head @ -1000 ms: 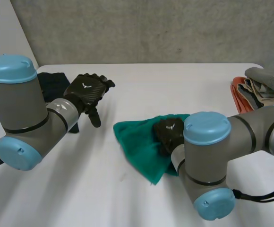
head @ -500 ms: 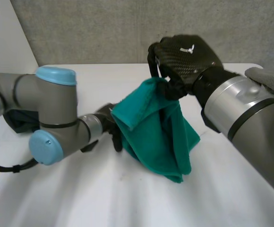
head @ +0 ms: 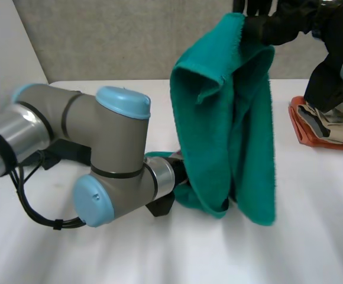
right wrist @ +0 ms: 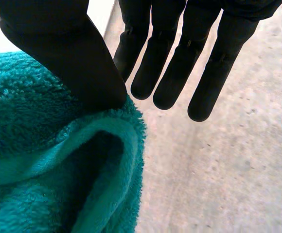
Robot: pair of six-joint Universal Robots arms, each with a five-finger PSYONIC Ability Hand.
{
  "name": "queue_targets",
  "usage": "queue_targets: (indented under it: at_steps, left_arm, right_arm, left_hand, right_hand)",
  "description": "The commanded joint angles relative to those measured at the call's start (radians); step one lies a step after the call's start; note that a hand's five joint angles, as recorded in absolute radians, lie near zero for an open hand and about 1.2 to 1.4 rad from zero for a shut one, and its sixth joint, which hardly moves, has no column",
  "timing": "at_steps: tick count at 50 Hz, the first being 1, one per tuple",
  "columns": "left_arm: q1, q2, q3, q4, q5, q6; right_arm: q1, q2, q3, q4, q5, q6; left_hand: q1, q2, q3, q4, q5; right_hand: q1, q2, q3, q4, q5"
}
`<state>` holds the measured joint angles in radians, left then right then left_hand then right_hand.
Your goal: Fold the laundry.
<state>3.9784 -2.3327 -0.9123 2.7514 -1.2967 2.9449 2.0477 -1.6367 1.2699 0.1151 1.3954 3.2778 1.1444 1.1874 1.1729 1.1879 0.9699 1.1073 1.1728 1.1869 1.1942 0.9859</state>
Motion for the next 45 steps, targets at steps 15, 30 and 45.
queue_targets:
  at_steps: [15,30,45]
  left_arm:
    - [0.318,0.365,-0.117,-0.044,-0.081,0.153]
    - [0.216,-0.068,0.095,-0.068,-0.311,0.304]
    - [0.251,0.257,-0.147,0.028,-0.339,0.404]
  right_arm:
    - [-0.253,0.420,-0.007,-0.057,-0.070,-0.140]
    - [-0.210,0.804,-0.032,-0.160,-0.108,-0.454]
    - [-0.126,0.480,0.069,-0.043,0.155,-0.533]
  left_hand:
    - [0.252,0.209,0.223,0.208,0.252]
    - [-0.322,-0.364,-0.350,-0.365,-0.321]
    - [-0.970,-1.013,-0.998,-1.013,-0.970]
  right_hand:
    - [0.289,0.223,0.209,0.202,0.236]
    - [-0.282,-0.348,-0.362,-0.369,-0.336]
    - [-0.692,-0.758,-0.772,-0.779,-0.745]
